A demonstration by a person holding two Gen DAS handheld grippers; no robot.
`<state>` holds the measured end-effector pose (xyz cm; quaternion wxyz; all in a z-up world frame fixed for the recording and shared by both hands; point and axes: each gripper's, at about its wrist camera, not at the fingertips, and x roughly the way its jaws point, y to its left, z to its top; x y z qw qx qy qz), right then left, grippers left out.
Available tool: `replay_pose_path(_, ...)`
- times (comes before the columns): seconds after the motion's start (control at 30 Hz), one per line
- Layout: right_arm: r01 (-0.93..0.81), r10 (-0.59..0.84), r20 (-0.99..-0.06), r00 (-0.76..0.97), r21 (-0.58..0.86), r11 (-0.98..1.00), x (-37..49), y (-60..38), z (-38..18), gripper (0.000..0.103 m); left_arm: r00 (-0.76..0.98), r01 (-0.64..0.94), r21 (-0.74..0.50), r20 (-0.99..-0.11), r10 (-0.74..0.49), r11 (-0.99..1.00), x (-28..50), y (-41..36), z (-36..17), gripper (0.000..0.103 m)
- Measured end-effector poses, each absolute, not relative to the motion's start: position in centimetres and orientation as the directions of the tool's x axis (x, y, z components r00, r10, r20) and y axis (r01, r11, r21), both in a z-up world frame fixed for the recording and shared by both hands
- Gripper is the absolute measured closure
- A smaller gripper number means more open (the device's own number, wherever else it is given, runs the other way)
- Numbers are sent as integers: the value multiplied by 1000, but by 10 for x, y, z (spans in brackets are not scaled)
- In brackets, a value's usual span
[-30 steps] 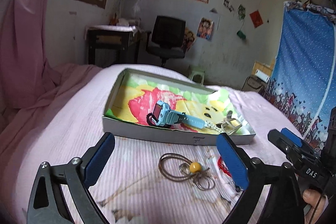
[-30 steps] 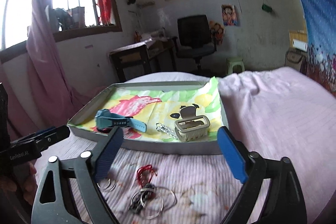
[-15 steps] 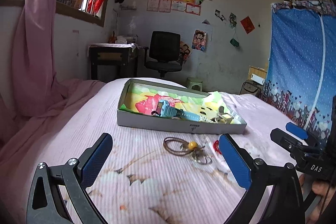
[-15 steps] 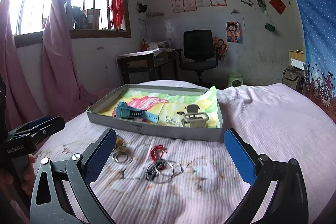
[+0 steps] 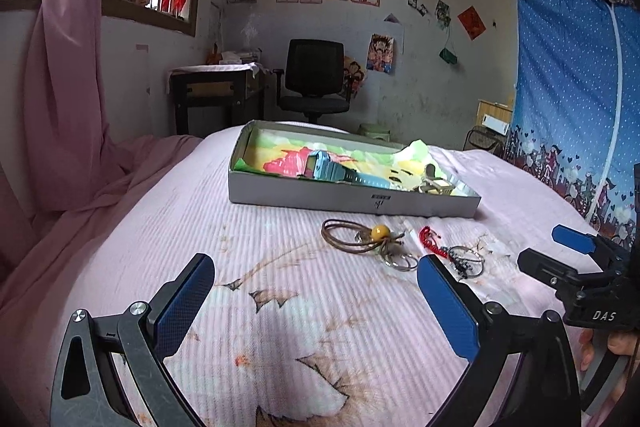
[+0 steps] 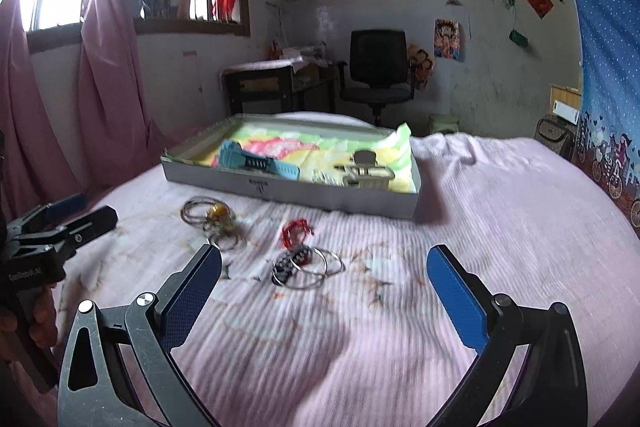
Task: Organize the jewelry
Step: 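Withdraw both open tools from the box back over the jewelry, then grasp the black beaded keyring with the right tool while the left tool grasps the brown cord with yellow bead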
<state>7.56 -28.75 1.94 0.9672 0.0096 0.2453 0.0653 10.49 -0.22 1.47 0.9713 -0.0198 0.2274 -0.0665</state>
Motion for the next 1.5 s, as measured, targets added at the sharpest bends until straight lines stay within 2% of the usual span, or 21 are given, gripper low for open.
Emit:
replay_pose_path(0.27,-93,101,-577,811,44,995,89,-289,3,2,851,144,-82,-498,-165,986,118,-3,4,1)
replay_pose_path(0.73,-92,119,-603,789,76,993,98,-286,-1,3,808,179,-106,-552,-208,978,135,-6,-4,1)
replay_pose_path(0.8,-94,126,-603,788,84,992,100,-287,-1,8,805,186,-105,-553,-213,977,139,-7,-3,3)
replay_pose_path(0.87,-99,135,-607,783,94,991,103,-288,-2,20,801,182,-111,-560,-213,977,145,-7,-2,5)
replay_pose_path(1.0,-108,157,-620,768,117,987,113,-287,-7,25,785,175,-155,-574,-233,972,159,-4,-2,14)
replay_pose_path(1.07,-116,174,-626,760,132,984,118,-286,-9,36,776,168,-190,-580,-248,967,168,-1,-2,19)
replay_pose_path(1.3,-123,220,-621,752,195,973,136,-285,-11,50,742,136,-259,-612,-272,956,192,1,-4,38)
replay_pose_path(1.5,-112,204,-652,730,180,977,151,-281,-18,64,713,109,-234,-659,-240,966,208,-6,-9,54)
